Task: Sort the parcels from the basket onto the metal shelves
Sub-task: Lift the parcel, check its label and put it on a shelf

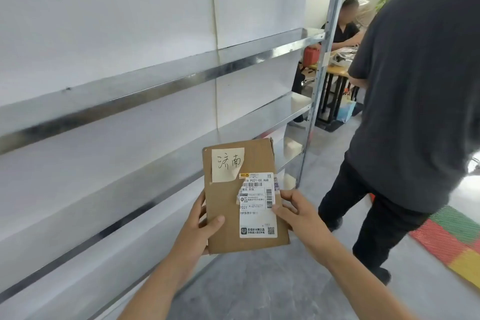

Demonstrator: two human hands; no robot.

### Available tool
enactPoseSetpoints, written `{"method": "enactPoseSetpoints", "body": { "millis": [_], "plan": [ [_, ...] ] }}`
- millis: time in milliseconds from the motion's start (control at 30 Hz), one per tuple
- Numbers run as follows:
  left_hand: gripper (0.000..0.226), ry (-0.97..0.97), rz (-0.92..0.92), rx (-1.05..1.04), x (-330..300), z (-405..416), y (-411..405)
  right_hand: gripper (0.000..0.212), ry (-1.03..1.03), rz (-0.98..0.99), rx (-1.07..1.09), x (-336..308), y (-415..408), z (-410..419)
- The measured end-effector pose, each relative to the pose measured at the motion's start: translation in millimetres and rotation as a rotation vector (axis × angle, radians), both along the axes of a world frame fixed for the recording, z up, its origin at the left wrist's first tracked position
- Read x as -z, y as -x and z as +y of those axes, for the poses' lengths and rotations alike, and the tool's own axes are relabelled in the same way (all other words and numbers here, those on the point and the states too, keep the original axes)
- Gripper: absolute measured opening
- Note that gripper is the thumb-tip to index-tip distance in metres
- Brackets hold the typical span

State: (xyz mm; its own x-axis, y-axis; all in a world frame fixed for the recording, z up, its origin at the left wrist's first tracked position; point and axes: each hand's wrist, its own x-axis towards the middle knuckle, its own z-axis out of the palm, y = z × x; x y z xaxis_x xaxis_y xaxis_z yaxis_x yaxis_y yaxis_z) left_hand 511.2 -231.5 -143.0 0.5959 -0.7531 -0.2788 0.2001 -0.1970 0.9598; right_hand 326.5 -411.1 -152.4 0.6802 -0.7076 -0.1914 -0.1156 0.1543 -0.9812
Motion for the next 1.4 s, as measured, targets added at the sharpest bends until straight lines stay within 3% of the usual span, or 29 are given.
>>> {"method": "enactPoseSetpoints", "body": {
  "millis": [467,833,967,1067,1267,1400],
  "plan": [
    [0.053,0.033,-0.024,0.113,-36.9,-195.2,5.5,0.029,0.054,-0.05,0.224,-43.2,34.4,-143.2],
    [0.079,0.139,-0.073,0.197,-72.7,-352.5,-64.7,0.052,0.164,-0.075,0.283,-90.4,-31.0,-287.8],
    [0.077,0.149,-0.135,0.205,-86.0,-401.5,-89.1,0.059,0.174,-0.074,0.291,-101.9,-53.8,-327.9],
    [0.06,0.15,-0.174,0.196,-96.4,-430.7,-94.5,0.06,0.178,-0.077,0.312,-108.3,-62.4,-353.9],
    [0.079,0.143,-0.243,0.18,-111.6,-483.4,-101.5,0.051,0.18,-0.136,0.345,-117.8,-72.7,-406.6],
    [0.064,0.153,-0.263,0.148,-121.0,-513.5,-99.0,0.042,0.193,-0.165,0.364,-121.3,-73.7,-439.4]
  ]
}}
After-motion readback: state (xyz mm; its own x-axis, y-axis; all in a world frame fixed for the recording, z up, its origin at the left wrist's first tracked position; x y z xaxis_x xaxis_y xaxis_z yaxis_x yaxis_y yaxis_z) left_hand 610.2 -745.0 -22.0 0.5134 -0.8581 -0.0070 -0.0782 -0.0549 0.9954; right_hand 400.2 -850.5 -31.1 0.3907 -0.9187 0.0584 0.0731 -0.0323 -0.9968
